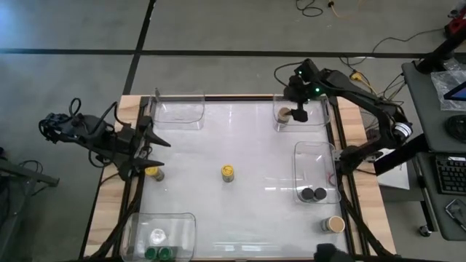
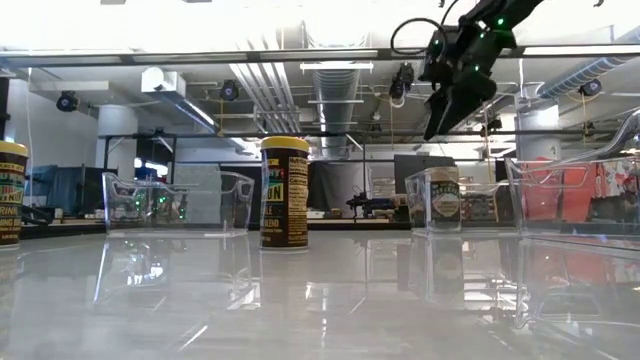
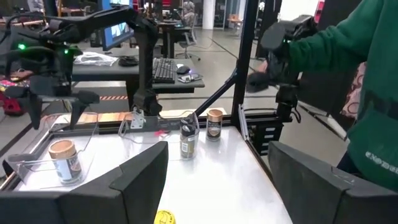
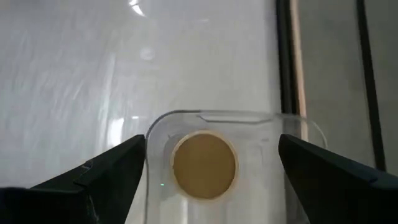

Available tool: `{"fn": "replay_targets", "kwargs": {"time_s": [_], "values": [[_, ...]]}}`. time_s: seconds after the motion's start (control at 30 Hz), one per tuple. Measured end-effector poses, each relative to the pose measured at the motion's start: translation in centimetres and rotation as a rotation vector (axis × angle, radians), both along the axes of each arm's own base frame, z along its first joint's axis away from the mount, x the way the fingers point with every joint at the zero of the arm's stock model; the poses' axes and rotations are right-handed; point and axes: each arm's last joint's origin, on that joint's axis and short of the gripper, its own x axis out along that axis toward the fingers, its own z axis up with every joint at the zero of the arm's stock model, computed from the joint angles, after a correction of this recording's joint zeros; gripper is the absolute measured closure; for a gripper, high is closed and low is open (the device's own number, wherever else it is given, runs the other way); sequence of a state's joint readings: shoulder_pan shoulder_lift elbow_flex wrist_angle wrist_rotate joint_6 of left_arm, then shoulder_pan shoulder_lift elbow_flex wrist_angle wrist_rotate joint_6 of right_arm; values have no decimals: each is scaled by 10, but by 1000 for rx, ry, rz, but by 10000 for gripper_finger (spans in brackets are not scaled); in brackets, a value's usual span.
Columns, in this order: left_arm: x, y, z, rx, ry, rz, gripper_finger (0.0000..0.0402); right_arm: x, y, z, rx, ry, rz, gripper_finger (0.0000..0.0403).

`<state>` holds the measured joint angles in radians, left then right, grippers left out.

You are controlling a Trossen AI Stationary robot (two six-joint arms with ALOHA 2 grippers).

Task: Sort spices by type
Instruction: Put the top gold seasoning bottle into the top right transparent bin

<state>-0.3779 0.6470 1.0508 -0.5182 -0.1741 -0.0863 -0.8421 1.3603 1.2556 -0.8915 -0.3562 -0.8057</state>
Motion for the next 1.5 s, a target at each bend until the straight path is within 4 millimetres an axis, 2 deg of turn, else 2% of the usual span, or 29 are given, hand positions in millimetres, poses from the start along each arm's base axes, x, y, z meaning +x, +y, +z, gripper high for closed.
{"fn": "replay_targets", "kwargs": {"time_s": [0.17, 0.3, 0.53, 0.77, 0.9, 1.13, 1.5], "values": [[4, -1, -1, 11, 9, 24, 141, -6, -2, 3, 9, 60, -303, 53], [5, 1, -2, 19, 13, 92, 141, -9, -8, -1, 31, 74, -376, 89], [2, 2, -4, 27, 33, 96, 141, -18, -37, -24, 127, 93, -401, 212], [5, 1, -5, 34, 45, 105, 141, -5, -59, -40, 154, 132, -371, 331], [11, -1, -7, 30, 67, 107, 141, 0, -67, -51, 184, 176, -354, 381], [13, -2, -8, 21, 78, 109, 141, 2, -65, -55, 263, 168, -293, 393], [12, -2, -9, 26, 89, 110, 141, 2, -62, -55, 290, 168, -269, 393]]}}
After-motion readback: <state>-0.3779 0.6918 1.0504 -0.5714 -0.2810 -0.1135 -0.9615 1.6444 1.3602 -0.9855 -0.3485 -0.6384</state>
